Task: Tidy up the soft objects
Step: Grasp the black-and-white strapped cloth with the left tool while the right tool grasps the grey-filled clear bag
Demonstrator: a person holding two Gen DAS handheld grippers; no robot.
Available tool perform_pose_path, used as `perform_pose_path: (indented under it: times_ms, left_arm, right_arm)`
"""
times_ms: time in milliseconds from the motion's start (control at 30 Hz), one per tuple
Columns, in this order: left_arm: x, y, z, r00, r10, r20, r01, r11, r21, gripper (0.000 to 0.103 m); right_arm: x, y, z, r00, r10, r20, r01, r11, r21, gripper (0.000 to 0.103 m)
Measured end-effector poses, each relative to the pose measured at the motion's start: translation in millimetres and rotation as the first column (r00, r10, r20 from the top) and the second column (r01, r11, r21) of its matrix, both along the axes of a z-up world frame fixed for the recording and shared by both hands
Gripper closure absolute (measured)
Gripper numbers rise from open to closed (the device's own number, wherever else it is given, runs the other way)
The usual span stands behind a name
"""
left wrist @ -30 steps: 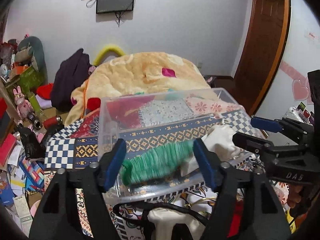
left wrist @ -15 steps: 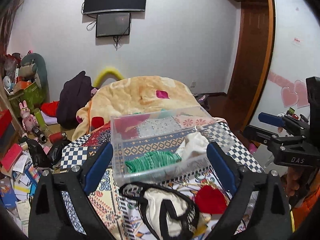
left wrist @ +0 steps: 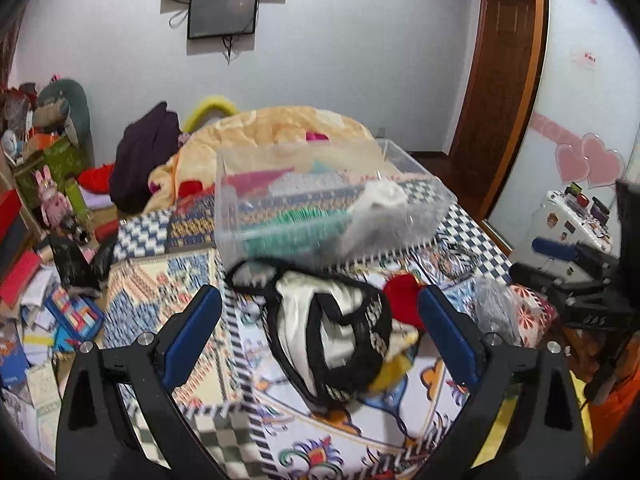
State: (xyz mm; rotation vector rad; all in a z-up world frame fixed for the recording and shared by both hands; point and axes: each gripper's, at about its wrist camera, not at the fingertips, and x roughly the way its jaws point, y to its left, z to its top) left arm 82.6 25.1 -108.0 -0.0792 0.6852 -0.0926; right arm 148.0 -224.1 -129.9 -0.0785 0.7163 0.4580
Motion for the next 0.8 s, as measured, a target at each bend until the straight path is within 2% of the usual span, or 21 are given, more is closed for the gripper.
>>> perform_pose_path:
  times_ms: [167, 267, 333, 400, 467, 633, 667, 800]
  left_arm:
    - [-7, -5, -18, 0.999, -0.012, -0.038, 0.010, 0.999, -0.033, 0.003]
    - [-9, -11, -25, 1.000, -0.001, -0.028, 0.001, 1.000, 0.000, 0.004]
    - [-10, -11, -27, 1.000, 0.007, -0.015, -0.007, 1.000, -0.005, 0.006]
    - [-9, -11, -29, 1.000, 0.006, -0.020, -0.007, 1.000, -0.027, 0.018]
    - [-7, -10, -32, 0.999, 0.008, -0.033, -0.009, 0.999, -0.036, 0.032]
    - [-6, -8, -40, 0.999, -0.015, -0.052, 0.012, 0.998, -0.068, 0.052]
    - [-6, -8, -41, 0.998, -0.026, -0.053, 0.022, 0.997, -0.078, 0.059]
    - [-9, -10, -43, 0.998, -0.048, -0.049, 0.043, 0.994, -0.101, 0.071]
  right_arm:
    - [-4, -6, -27, 0.995, -0.007, -0.097, 0.008, 1.000, 0.005, 0.018]
    - [-7, -6, -37, 0.994, -0.016, -0.109, 0.014, 1.000, -0.020, 0.018]
    - [-13, -8, -41, 0.994, -0.017, -0.110, 0.014, 1.000, -0.025, 0.019]
    - [-14, -8, -43, 0.993, -0.009, -0.117, 0.006, 1.000, -0.022, 0.019]
    - [-17, -9, -45, 0.993, -0.004, -0.121, 0.001, 1.000, -0.022, 0.028]
    - [-18, -8, -48, 0.990, 0.024, -0.140, -0.025, 1.000, -0.011, 0.049]
    - [-19, -8, -48, 0.990, 0.025, -0.137, -0.027, 1.000, -0.013, 0.054]
    - [-22, -8, -45, 0.992, 0.028, -0.120, -0.030, 0.999, -0.015, 0.064]
